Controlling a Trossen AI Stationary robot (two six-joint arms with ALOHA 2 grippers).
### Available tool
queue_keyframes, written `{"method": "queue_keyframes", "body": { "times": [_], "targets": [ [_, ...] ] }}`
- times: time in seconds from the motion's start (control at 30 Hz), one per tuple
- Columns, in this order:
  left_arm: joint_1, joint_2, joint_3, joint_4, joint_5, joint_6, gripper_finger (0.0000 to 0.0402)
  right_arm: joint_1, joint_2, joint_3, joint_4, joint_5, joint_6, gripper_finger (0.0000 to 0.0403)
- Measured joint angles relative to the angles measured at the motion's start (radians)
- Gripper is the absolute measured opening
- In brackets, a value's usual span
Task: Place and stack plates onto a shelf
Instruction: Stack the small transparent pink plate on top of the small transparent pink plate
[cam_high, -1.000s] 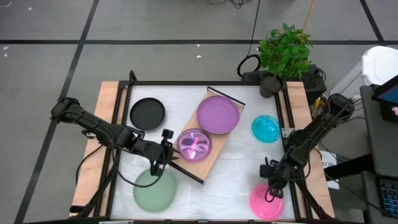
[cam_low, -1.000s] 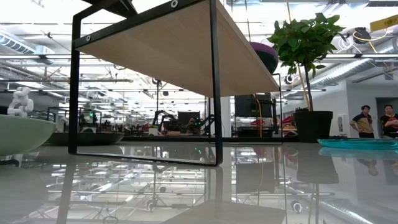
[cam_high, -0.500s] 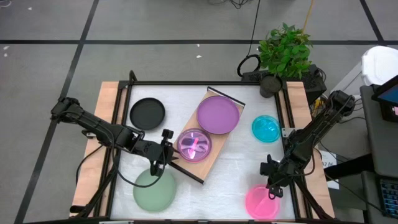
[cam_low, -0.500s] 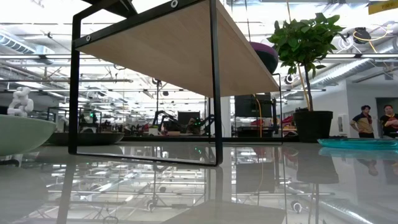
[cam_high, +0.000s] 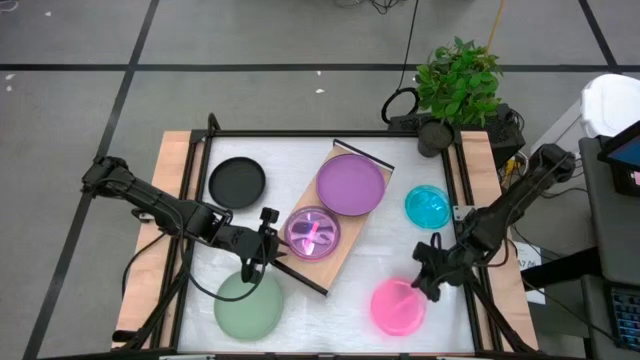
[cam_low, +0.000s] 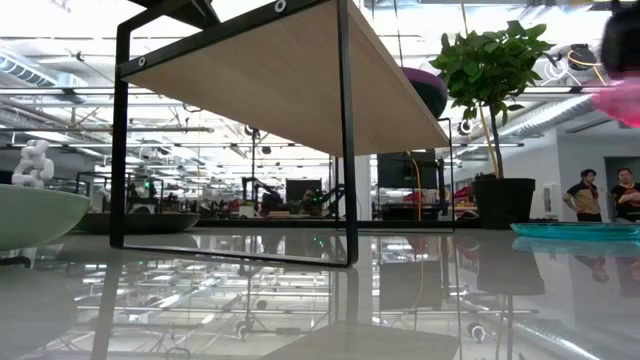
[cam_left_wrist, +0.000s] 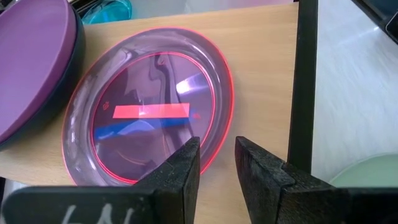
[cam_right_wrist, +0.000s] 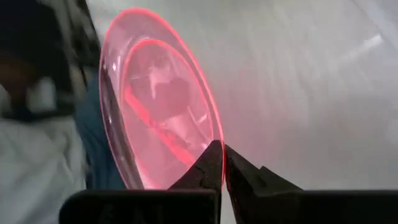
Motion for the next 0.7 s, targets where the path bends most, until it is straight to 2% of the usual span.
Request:
{"method": "queue_keyframes", "body": {
  "times": [0.23,0.47,0.7],
  "targets": [
    [-0.003,0.000,0.000,-0.049,0.000,0.005,0.0108,-0.068,-0.073,0.000,0.109,0.136,-0.097,0.0000],
    [-0.003,0.000,-0.001,-0.090,-0.003,0.005,0.0108,-0.175,-0.103,0.001,0.136,0.164,-0.168,0.0000],
    [-0.007,0.000,-0.001,-0.140,-0.033,-0.010,0.0108,-0.288,-0.100,0.001,0.324,0.186,-0.375,0.0000]
  ]
}}
